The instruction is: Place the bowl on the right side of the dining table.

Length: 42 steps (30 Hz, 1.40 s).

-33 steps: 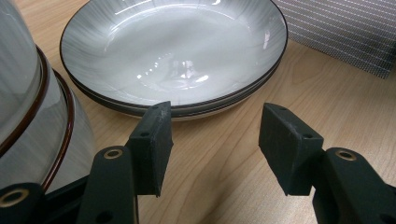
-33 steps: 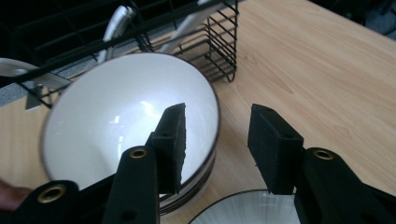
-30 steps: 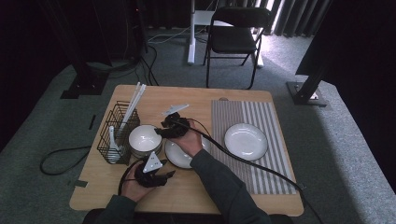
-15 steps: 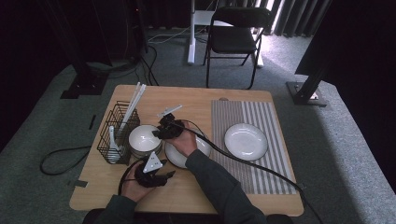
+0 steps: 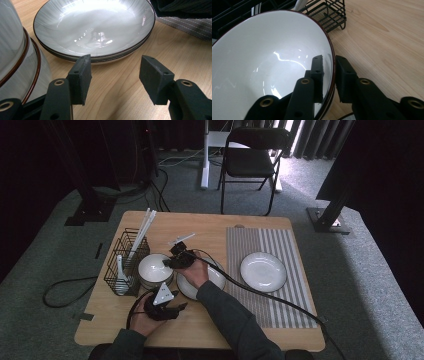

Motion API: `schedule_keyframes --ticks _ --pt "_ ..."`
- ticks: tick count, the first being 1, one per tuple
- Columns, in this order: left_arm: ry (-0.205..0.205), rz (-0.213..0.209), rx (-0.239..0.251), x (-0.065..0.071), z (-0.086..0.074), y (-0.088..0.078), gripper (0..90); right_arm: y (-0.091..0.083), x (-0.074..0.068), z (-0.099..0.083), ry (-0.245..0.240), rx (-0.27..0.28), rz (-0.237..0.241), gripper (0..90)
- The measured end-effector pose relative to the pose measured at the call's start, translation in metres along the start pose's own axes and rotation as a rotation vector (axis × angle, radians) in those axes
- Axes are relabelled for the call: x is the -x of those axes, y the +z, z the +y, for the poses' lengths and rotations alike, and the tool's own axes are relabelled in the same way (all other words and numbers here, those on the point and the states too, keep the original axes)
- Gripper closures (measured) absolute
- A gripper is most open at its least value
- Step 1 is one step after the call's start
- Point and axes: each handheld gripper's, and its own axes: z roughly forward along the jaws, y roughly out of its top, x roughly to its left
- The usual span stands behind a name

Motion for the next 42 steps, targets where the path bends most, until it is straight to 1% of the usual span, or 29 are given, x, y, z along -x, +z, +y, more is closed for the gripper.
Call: schedule_keyframes --ticks 5,14,15,17,19,21,25,31,37,42 --pt "0.0 0.001 -0.002 0.0 0.0 0.0 43.7 0.001 -0.002 -0.001 0.0 0.006 -0.022 81.1" --pt "0.004 0.005 -0.005 0.0 0.0 0.0 43.7 0.0 -0.005 -0.002 -0.019 0.021 -0.049 82.4" --pt "0.007 0.006 -0.007 0.0 0.0 0.0 43.7 -0.001 -0.005 -0.002 -0.015 0.025 -0.051 82.6" --pt "0.008 0.005 -0.007 0.001 0.0 0.0 43.7 -0.005 -0.004 -0.001 0.011 0.054 -0.041 81.9" --pt "0.009 0.005 -0.008 0.001 0.0 0.0 43.6 -0.007 -0.006 0.002 -0.003 0.057 -0.046 82.0" --pt "0.008 0.006 -0.007 0.0 0.0 0.0 43.6 -0.007 -0.006 0.001 0.002 0.054 -0.039 82.2" --pt "0.005 0.006 -0.003 0.0 0.0 0.0 43.5 -0.007 -0.007 0.0 0.007 0.069 -0.043 82.1" --pt "0.009 0.006 -0.006 0.0 0.0 0.0 43.5 -0.013 -0.009 0.003 0.022 0.094 -0.019 82.2" --pt "0.011 0.005 -0.008 0.001 0.0 0.0 43.5 -0.018 -0.008 0.006 0.015 0.099 -0.027 82.0" --pt "0.013 0.008 -0.008 0.0 0.0 0.0 43.6 -0.024 -0.006 0.01 0.02 0.109 -0.033 82.0"
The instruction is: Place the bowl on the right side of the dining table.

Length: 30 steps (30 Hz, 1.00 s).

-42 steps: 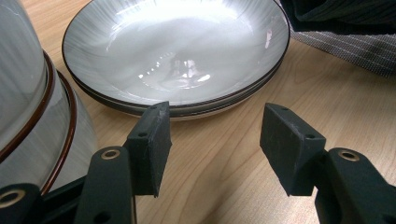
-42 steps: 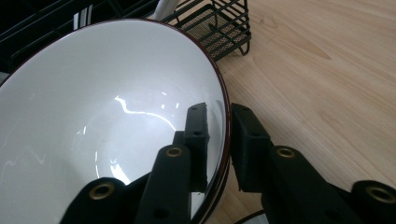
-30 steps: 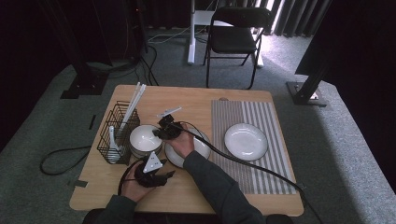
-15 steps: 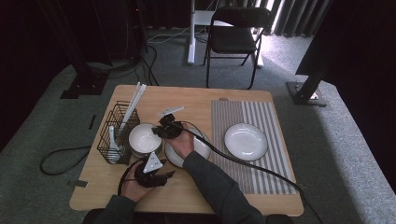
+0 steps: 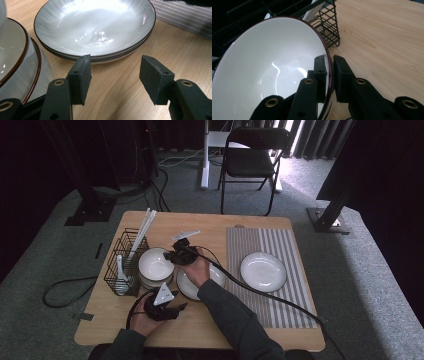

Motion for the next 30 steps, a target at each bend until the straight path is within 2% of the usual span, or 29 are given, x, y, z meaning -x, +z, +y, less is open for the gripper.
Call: schedule_keyframes --ticks 5,18,25,30 --pt "0.005 0.004 0.0 0.001 0.0 0.0 43.6 -0.008 0.002 0.006 -0.003 0.018 -0.004 82.0" --pt "0.006 0.007 -0.004 0.001 0.0 0.001 43.3 -0.033 0.012 0.021 -0.007 0.051 -0.063 82.0" --pt "0.005 0.006 -0.003 0.0 0.0 0.0 43.3 -0.043 0.019 0.024 0.0 0.064 -0.099 82.0" --pt "0.005 0.007 -0.004 0.001 0.0 0.001 43.3 -0.053 0.03 0.022 0.016 0.077 -0.119 82.0"
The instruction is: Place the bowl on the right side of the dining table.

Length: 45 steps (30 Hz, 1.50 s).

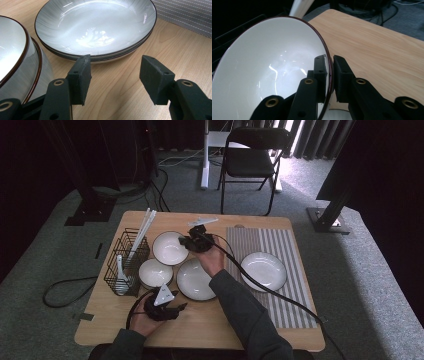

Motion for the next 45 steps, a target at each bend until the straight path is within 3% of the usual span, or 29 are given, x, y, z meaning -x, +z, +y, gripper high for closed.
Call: schedule_keyframes --ticks 8,22,37,45 --pt "0.003 -0.001 -0.003 0.0 0.0 0.0 43.3 -0.019 0.023 -0.003 0.018 0.007 -0.061 82.0" --pt "0.003 -0.005 -0.005 0.0 0.0 0.001 43.3 -0.052 0.066 -0.024 0.069 0.01 -0.158 82.0" --pt "0.001 -0.009 -0.007 0.001 0.0 0.002 43.1 -0.101 0.12 -0.069 0.172 -0.005 -0.281 82.0" --pt "0.001 -0.009 -0.007 0.001 0.0 0.002 43.1 -0.12 0.143 -0.096 0.225 -0.023 -0.336 82.0"
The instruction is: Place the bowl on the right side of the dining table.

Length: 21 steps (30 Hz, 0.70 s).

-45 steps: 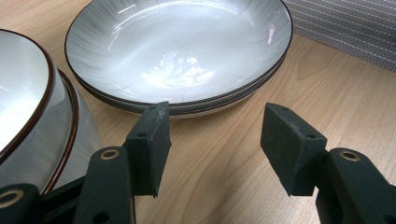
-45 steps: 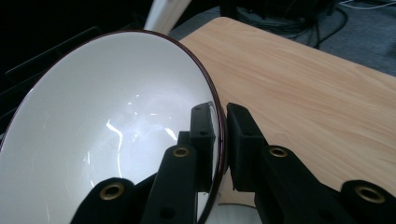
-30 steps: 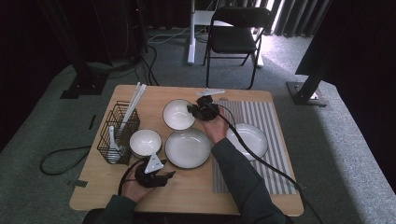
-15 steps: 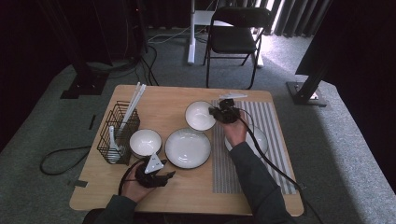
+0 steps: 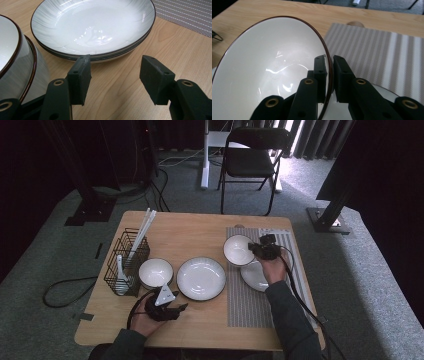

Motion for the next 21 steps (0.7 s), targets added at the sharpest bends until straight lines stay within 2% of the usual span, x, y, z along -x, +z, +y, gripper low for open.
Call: schedule_keyframes --ticks 8,21 --pt "0.0 0.006 -0.01 0.0 0.0 0.001 43.1 -0.008 0.026 -0.019 0.054 -0.01 -0.033 82.0" --pt "0.0 0.005 -0.013 0.0 0.0 0.003 43.1 -0.018 0.056 -0.046 0.112 -0.033 -0.087 81.9"
